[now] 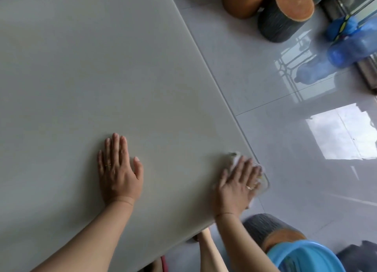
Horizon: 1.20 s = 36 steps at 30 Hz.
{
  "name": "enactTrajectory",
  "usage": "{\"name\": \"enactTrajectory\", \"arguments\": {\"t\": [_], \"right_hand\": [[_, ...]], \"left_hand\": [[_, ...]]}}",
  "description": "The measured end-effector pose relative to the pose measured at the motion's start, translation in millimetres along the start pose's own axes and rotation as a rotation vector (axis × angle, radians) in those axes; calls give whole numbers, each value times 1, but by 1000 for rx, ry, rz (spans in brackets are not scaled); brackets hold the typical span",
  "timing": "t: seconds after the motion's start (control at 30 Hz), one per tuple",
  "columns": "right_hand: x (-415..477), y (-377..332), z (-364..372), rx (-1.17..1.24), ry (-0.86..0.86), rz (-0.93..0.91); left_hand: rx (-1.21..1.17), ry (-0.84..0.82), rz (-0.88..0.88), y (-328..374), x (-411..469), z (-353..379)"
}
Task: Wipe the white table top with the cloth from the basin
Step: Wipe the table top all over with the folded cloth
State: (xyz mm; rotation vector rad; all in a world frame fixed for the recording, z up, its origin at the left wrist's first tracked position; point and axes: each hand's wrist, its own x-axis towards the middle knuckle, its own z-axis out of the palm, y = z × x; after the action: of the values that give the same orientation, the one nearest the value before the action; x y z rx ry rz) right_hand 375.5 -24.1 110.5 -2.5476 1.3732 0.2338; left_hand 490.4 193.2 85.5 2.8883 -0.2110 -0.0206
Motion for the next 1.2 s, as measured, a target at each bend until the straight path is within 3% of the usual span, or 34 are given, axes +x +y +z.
{"name": "enactTrajectory", "arguments": {"t": [0.13, 0.2, 0.27, 0.37, 0.43, 0.5, 0.6, 0.67, 0.8, 0.9, 0.97, 1.1, 1.2], "right_hand": [[-4, 7, -2, -94, -73, -666], [28, 14, -11, -113, -74, -846], [62, 5, -17, -137, -48, -774], [85, -38, -11, -103, -40, -414], [73, -66, 0, -96, -38, -335], [52, -82, 7, -80, -33, -578], [61, -81, 6, -116, -105, -1133], [95, -80, -3, -148, -96, -1177], [155, -111, -15, -96, -48, -708], [148, -148, -6, -31, -28, -409], [120, -162, 4, 4, 5, -518], [121, -156, 3, -59, -49, -1103], [170, -169, -6, -78, 2, -1028]], "left_hand": [[8, 7, -9, 2, -1, -2], [0, 1, -15, 2, 1, -4], [-17, 3, -19, 5, 3, -6], [-48, 22, -23, 13, 15, -9], [-62, 46, -36, 19, 32, -11], [-67, 65, -44, 25, 55, -11], [-72, 76, -60, 31, 93, -10], [-62, 74, -65, 31, 116, -8], [-28, 67, -57, 28, 156, -2], [-33, 74, -75, 25, 185, 1], [-32, 82, -91, 24, 203, 2], [-33, 80, -81, 23, 235, 2], [-23, 71, -89, 25, 256, 4]]}}
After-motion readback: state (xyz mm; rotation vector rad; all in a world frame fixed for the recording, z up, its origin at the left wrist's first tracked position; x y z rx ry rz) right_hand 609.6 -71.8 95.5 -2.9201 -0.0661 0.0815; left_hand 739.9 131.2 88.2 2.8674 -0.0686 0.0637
